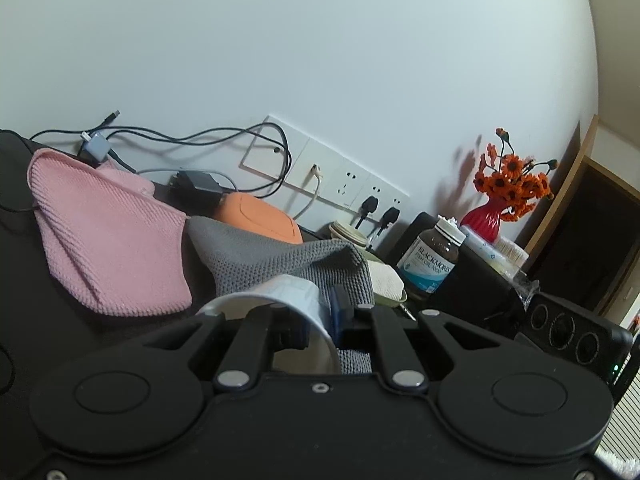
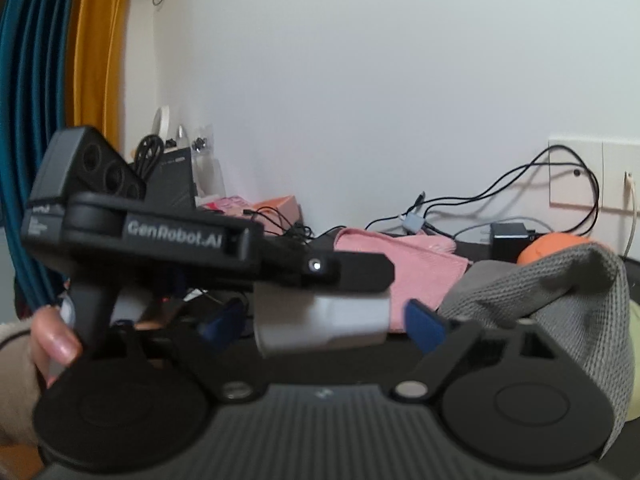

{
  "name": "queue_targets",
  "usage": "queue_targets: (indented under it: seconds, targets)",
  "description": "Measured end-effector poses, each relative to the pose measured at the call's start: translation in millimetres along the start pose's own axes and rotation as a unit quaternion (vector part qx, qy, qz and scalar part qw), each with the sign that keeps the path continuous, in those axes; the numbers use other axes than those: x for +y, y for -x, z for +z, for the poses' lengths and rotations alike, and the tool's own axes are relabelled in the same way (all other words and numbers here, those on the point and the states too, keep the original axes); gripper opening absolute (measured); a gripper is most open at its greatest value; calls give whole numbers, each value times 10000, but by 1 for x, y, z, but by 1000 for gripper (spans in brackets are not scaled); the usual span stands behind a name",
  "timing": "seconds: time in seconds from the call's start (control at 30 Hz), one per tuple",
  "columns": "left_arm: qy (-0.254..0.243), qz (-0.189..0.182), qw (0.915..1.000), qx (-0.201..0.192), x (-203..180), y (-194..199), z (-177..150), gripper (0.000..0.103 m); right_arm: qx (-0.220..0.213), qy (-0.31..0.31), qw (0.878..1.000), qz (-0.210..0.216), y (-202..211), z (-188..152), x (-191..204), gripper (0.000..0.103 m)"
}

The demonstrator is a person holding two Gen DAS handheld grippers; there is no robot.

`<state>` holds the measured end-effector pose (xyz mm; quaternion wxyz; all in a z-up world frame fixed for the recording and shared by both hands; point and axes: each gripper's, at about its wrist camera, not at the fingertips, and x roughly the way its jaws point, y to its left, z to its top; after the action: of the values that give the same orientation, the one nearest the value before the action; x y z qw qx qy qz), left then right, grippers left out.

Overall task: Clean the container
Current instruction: 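Grasp the white cup with the right tool while the left tool releases it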

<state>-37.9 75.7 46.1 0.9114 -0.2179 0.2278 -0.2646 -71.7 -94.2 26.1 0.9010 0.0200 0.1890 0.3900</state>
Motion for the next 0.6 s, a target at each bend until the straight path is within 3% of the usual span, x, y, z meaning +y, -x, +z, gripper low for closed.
queue_targets:
  seconds: [0.13,0.23,0.3,0.37,0.43,0.5,0.57,0.6]
  targets:
    - [-7,-26,10000,50,1,-2,0,13,51,-150,9998,-106,-1,-2,-5,65]
    - [-58,2,10000,35,-1,-1,-1,28,28,-98,9994,-338,0,-4,-8,65]
    - [-88,37,10000,0,-1,0,-1,44,21,-25,9985,-538,1,-4,-10,65]
    - [-166,81,9998,-63,-3,2,-1,45,53,-17,9972,-746,0,-3,-14,65]
    - [-259,169,9993,-192,-6,5,-1,47,106,12,9949,-1006,1,-4,-18,65]
    - [-295,254,9986,-372,-7,11,1,57,169,-91,9933,-1138,4,-5,-24,65]
    - [-292,427,9961,-708,-7,19,3,58,236,-303,9921,-1190,5,-6,-31,65]
    - [-301,558,9937,-926,-8,24,4,63,278,-422,9917,-1180,6,-6,-34,65]
